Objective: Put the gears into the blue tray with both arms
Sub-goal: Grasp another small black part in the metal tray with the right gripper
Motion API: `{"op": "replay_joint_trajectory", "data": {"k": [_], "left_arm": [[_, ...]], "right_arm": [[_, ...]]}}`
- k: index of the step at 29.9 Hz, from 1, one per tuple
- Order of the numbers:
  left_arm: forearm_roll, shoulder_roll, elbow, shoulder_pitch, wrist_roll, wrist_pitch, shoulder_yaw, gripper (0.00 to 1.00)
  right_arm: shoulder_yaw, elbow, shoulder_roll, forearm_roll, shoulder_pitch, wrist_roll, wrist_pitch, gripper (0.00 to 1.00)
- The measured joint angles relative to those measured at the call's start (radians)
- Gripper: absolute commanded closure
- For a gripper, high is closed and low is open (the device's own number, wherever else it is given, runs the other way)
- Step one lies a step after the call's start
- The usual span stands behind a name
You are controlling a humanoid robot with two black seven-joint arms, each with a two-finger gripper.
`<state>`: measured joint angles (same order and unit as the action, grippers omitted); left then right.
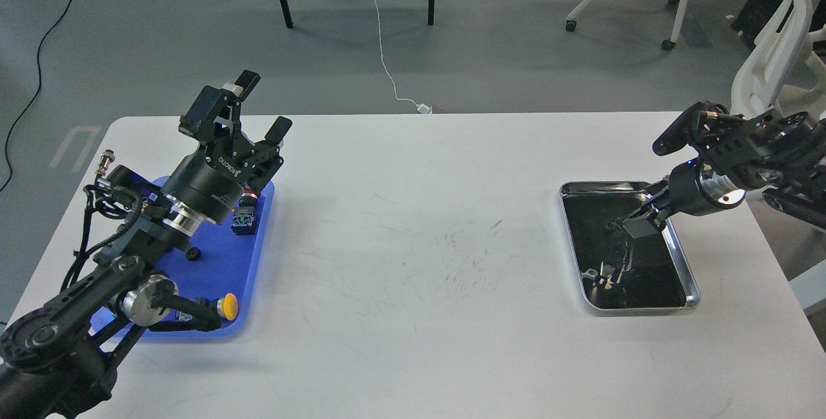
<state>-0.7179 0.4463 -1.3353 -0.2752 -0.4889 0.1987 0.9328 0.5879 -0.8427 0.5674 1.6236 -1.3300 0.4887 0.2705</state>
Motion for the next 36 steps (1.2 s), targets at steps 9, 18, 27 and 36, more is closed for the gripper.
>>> {"op": "replay_joint_trajectory", "data": {"k": [9,18,27,36], "left_arm": [[0.0,0.001,-0.001,0.001,0.0,0.0,0.001,0.02],[0.0,0.008,-0.002,0.001,0.0,-0.001,0.001,0.02],[0.0,0.012,-0.003,0.008,0.0,-0.001,0.005,0.02],[0.0,0.014,-0.004,0.008,0.0,-0.001,0.008,0.02]], "right_arm": [[0.001,0.053,-0.052,-0.008,0.037,0.0,-0.007,0.34],[0.001,0.082,-0.079,-0.01,0.059,0.0,-0.008,0.42],[0.0,0.103,-0.1,-0.016,0.079,0.0,-0.008,0.44],[-0.002,0.126,-0.117,-0.018,0.092,0.0,-0.008,0.61]]}}
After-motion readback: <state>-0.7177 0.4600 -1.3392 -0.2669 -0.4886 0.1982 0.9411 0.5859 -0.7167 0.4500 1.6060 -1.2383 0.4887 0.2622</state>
